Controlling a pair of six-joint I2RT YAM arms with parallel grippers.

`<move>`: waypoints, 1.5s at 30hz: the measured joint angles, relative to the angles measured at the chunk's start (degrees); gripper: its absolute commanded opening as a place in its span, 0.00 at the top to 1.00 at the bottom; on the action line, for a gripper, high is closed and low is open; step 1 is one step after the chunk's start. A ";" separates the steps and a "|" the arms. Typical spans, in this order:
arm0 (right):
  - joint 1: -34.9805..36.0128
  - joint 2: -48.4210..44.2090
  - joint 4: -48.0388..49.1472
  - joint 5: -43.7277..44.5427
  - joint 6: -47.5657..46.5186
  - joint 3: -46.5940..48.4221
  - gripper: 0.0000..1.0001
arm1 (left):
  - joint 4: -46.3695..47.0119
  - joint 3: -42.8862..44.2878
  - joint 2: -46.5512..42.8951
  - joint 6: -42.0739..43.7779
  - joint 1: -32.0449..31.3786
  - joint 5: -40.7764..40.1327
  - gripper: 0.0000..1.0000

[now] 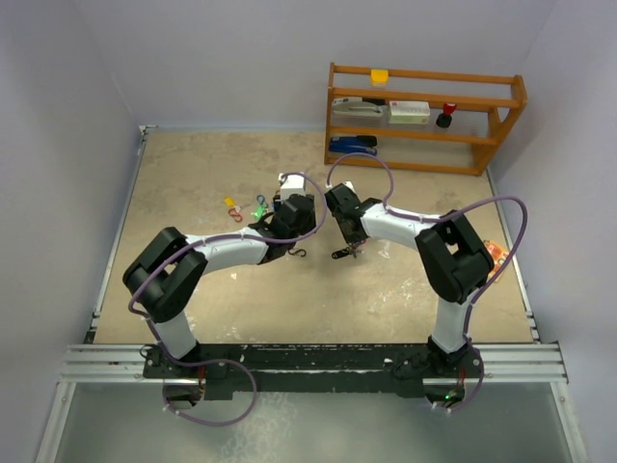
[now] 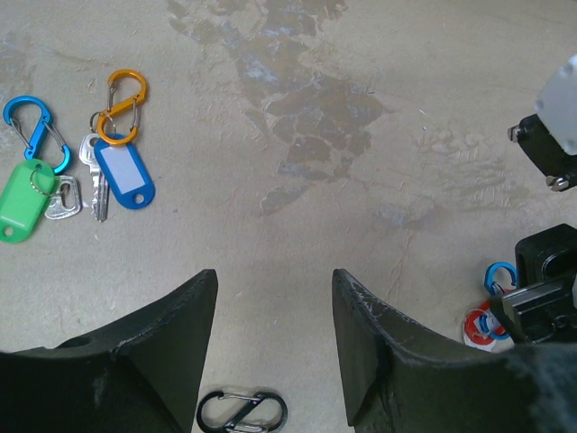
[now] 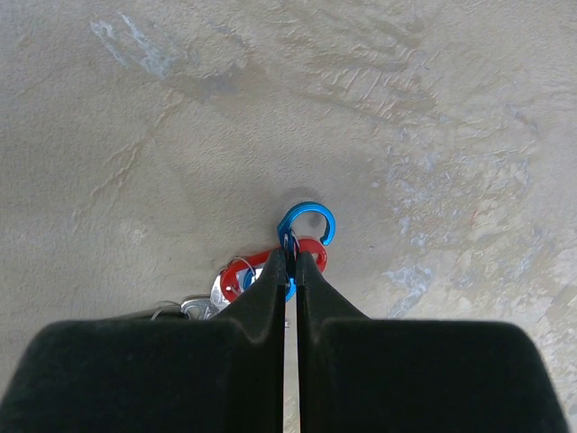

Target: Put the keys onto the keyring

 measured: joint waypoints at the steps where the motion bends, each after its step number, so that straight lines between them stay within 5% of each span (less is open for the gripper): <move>1: 0.09 0.00 0.02 0.00 -0.02 0.00 1.00 | 0.00 -0.02 0.00 -0.02 0.00 0.00 0.49; 45: 0.76 -2.67 3.23 -2.91 -0.72 -0.07 1.00 | 0.09 -0.85 0.00 -0.92 0.37 0.07 0.49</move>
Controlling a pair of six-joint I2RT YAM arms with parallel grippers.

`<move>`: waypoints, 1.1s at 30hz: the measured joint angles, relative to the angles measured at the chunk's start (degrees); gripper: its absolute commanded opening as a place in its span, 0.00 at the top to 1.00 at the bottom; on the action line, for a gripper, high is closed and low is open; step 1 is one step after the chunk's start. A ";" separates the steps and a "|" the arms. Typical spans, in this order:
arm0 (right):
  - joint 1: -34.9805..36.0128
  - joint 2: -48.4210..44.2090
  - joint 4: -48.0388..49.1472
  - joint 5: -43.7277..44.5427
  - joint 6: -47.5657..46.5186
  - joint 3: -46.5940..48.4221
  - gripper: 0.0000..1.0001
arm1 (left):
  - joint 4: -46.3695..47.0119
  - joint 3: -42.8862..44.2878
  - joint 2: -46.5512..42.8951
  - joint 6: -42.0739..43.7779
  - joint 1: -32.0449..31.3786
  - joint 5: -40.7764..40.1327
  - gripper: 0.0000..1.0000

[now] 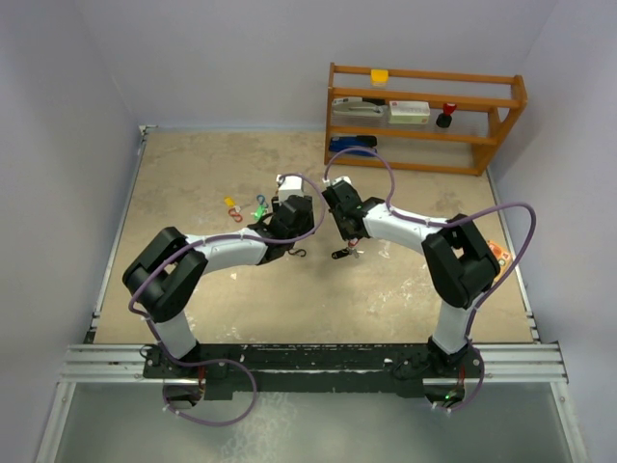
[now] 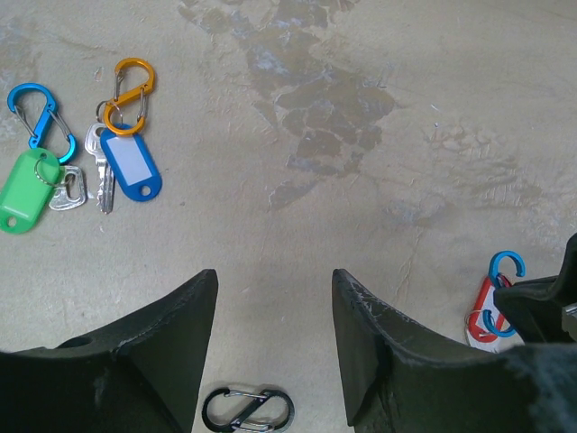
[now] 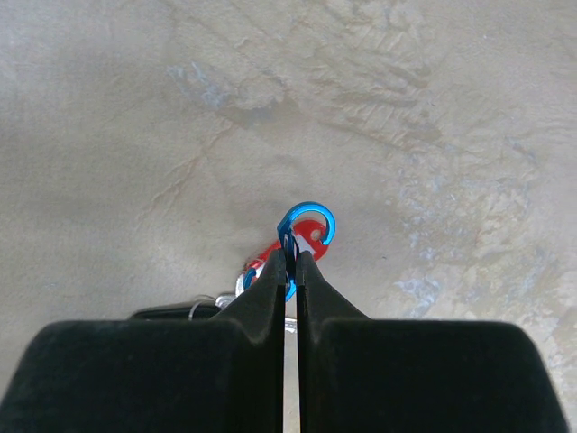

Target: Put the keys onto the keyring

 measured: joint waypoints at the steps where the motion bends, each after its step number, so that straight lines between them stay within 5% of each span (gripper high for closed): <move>1: 0.00 0.00 -0.42 0.42 0.02 0.00 1.00 | 0.02 0.00 0.00 0.00 0.00 0.00 0.49; 33: 0.00 2.16 -1.03 9.03 -0.46 -0.11 1.00 | 0.00 0.00 0.00 0.02 0.09 0.17 0.49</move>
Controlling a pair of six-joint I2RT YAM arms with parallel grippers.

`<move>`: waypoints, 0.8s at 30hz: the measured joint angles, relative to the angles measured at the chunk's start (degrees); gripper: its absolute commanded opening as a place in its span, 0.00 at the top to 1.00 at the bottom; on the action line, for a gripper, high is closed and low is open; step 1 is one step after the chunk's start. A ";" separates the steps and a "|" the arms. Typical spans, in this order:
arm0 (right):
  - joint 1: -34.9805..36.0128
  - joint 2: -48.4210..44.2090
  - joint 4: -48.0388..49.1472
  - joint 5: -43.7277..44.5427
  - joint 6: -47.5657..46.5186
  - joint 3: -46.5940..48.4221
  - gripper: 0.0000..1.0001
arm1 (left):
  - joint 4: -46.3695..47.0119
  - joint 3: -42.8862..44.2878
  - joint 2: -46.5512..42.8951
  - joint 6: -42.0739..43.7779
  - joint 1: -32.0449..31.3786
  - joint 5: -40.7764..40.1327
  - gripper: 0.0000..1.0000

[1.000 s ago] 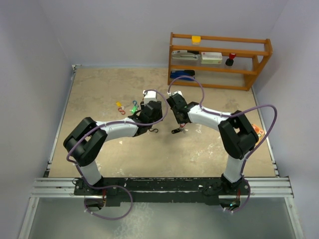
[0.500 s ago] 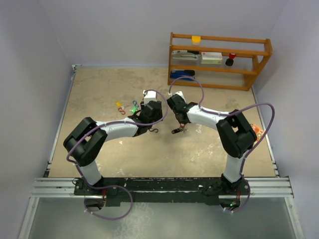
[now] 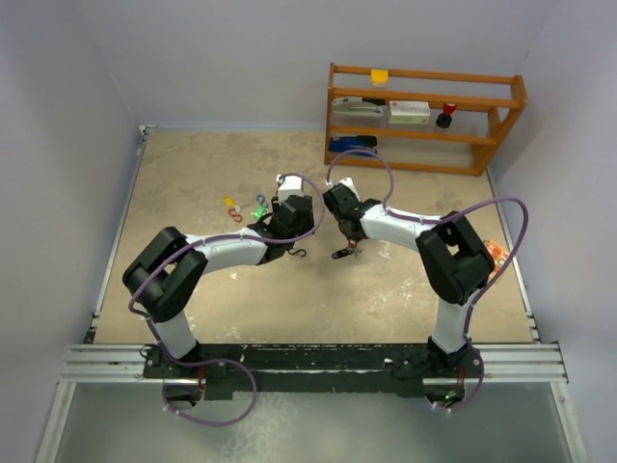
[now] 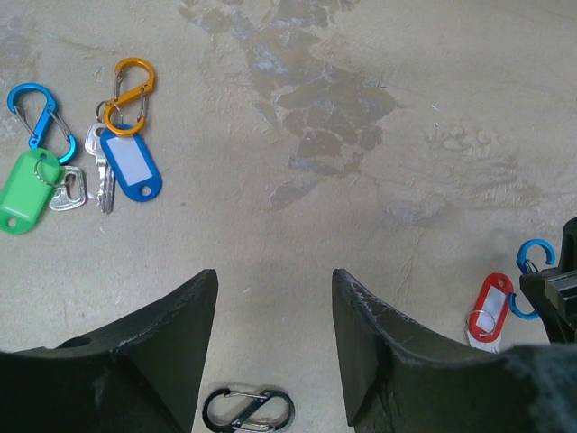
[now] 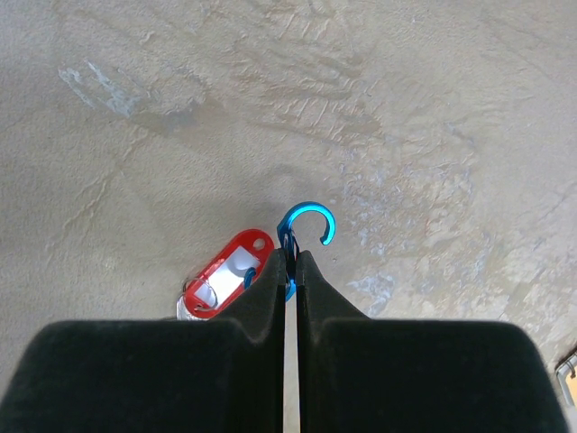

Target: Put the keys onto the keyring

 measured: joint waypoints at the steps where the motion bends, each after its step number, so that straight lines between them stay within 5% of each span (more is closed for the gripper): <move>1: 0.00 0.00 0.15 0.07 -0.04 -0.11 1.00 | 0.00 0.00 -0.02 0.00 0.02 0.00 0.49; 24: 0.96 0.68 1.92 -0.79 -1.03 -1.62 1.00 | 0.00 -0.13 -0.02 -0.02 0.28 -0.02 0.49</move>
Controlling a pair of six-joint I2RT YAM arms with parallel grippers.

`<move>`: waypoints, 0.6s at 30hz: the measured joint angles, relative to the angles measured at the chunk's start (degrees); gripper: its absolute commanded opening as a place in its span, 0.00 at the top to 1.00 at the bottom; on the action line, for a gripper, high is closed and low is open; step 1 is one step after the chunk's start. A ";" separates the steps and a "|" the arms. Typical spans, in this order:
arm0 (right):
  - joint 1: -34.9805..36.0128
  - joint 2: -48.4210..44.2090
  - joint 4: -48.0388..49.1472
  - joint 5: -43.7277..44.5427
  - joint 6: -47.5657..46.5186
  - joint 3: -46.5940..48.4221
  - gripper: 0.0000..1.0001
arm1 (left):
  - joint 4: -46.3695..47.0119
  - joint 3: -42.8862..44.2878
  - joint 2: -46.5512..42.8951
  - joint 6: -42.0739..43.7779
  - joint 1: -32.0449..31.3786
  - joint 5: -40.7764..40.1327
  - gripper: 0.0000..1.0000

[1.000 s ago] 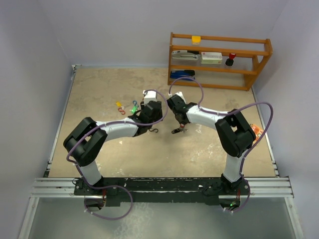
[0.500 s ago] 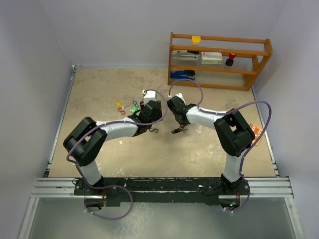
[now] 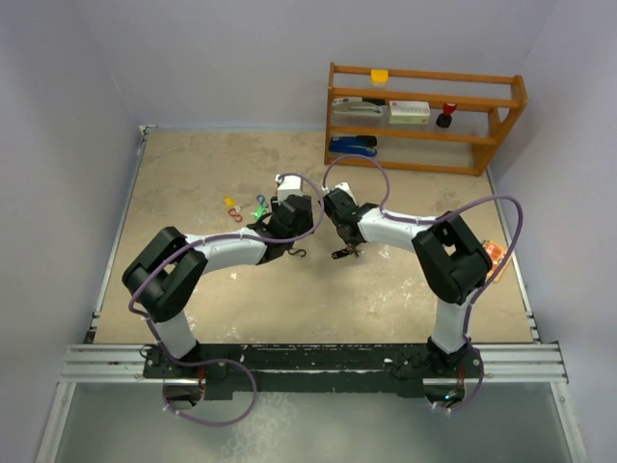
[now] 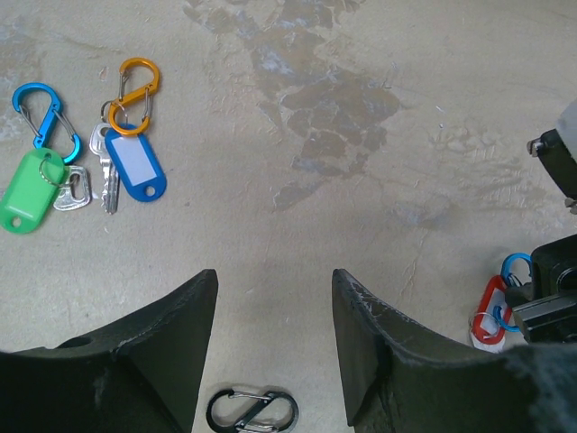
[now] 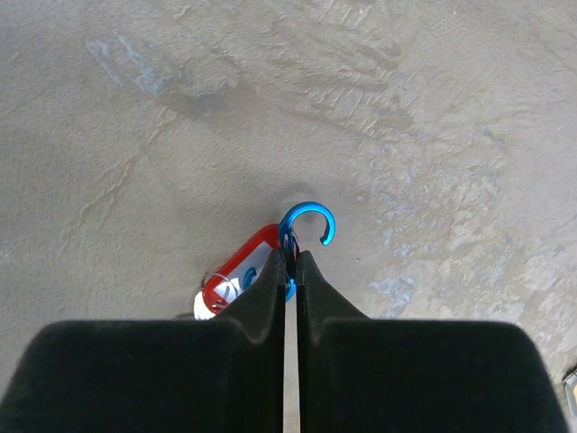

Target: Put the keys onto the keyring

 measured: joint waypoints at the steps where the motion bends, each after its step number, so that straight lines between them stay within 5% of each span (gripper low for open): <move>1: 0.11 0.00 0.02 0.00 -0.07 0.00 1.00 | 0.02 -0.02 0.00 0.00 0.00 0.00 0.49; 18: 2.03 0.00 0.17 -1.05 -0.33 0.00 1.00 | 0.02 -0.92 -0.92 0.00 0.02 -0.04 0.49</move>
